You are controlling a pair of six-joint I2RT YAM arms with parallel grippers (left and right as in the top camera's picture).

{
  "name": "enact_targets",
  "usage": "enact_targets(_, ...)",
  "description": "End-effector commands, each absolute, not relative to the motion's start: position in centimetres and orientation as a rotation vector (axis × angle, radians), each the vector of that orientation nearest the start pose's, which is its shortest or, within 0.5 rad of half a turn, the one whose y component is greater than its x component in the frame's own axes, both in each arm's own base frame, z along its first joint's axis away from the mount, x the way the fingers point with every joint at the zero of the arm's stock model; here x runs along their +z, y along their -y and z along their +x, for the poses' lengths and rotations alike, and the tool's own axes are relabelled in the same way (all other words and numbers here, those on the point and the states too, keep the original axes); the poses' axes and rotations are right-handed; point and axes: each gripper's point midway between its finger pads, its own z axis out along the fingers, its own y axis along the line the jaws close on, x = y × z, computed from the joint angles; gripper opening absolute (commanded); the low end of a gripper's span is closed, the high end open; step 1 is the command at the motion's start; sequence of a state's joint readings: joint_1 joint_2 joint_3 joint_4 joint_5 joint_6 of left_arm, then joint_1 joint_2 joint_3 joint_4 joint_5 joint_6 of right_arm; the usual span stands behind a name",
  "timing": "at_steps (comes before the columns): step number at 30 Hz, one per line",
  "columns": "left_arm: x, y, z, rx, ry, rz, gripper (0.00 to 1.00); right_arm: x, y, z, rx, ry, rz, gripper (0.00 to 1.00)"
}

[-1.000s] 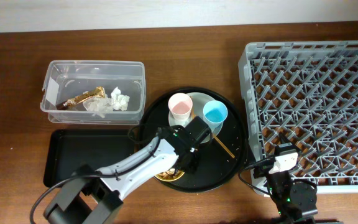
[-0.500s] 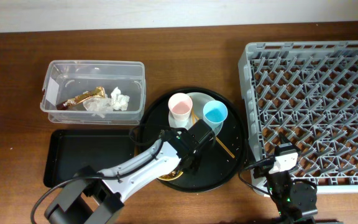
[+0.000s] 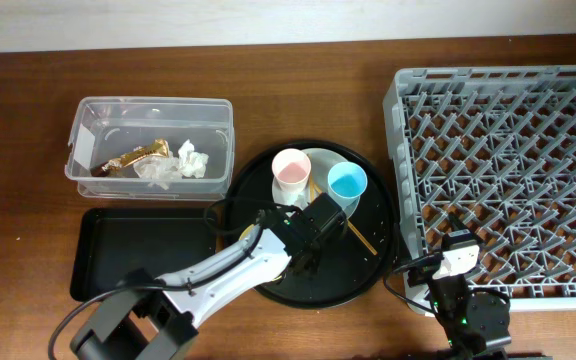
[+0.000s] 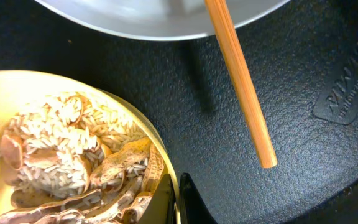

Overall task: Sort waste into correct bins and load items into the dishwasher rack
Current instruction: 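Grasp the rim of the yellow bowl with the left gripper, then lift the yellow bowl over the black tray and tip out the scraps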

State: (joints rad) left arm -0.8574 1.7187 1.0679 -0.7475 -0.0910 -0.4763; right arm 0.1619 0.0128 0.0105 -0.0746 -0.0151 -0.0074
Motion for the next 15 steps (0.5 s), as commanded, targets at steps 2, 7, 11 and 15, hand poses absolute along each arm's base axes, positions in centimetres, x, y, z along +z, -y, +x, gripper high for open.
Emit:
enact_targets(2, 5.9, 23.8, 23.8, -0.064, -2.815, 0.512, 0.0, 15.5, -3.9, 24.3, 0.116, -1.646, -0.142, 0.98)
enact_targets(7, 9.6, 23.4, 23.6, -0.135, -2.748, 0.491, 0.01, 15.5, -3.9, 24.3, 0.116, -1.646, -0.142, 0.98)
enact_targets(11, 12.0, 22.1, 23.3, -0.129, -2.703, 0.463, 0.0, 15.5, -3.9, 24.3, 0.116, -1.646, -0.142, 0.98)
enact_targets(15, 14.4, 18.3, 23.6, -0.131, -2.703, 0.336, 0.0, 15.5, -3.9, 24.3, 0.116, -1.646, -0.142, 0.98)
